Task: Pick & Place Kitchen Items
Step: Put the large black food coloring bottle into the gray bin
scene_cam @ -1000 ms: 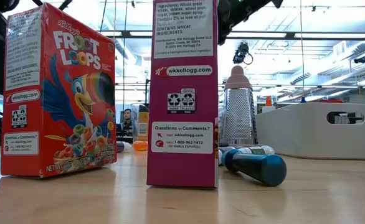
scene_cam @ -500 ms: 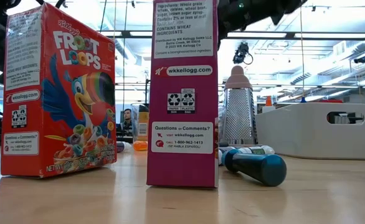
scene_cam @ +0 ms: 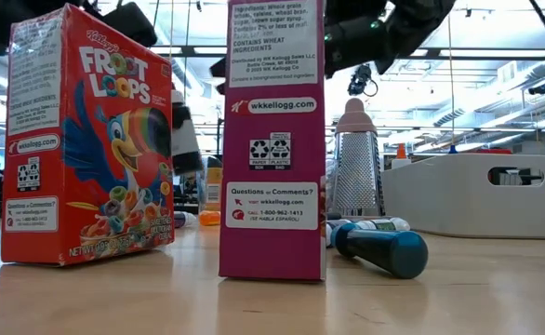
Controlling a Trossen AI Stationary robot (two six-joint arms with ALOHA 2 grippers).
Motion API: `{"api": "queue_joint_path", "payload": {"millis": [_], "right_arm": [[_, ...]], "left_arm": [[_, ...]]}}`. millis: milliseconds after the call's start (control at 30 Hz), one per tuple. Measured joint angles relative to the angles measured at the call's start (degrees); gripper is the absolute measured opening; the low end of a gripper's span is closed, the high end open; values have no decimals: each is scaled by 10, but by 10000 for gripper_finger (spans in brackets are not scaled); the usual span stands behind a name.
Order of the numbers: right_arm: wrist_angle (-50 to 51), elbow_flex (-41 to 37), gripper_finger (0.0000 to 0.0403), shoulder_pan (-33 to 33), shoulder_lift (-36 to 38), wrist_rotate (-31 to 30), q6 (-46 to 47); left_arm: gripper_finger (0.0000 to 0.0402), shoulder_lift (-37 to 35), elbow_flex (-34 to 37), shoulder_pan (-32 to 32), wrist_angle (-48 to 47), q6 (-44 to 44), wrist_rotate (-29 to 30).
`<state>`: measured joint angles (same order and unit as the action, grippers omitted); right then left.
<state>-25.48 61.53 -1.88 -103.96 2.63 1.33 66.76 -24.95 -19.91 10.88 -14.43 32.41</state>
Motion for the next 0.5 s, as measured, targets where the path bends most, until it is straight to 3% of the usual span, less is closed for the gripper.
{"api": "queue_joint_path", "payload": {"millis": [200, 500], "right_arm": [[-56, 15, 236, -3, -28, 0, -29], [-63, 64, 236, -2, -71, 11, -33]], "left_arm": [[155, 0, 0, 41, 42, 44, -59], [153, 0, 0, 69, 56, 73, -66]]}}
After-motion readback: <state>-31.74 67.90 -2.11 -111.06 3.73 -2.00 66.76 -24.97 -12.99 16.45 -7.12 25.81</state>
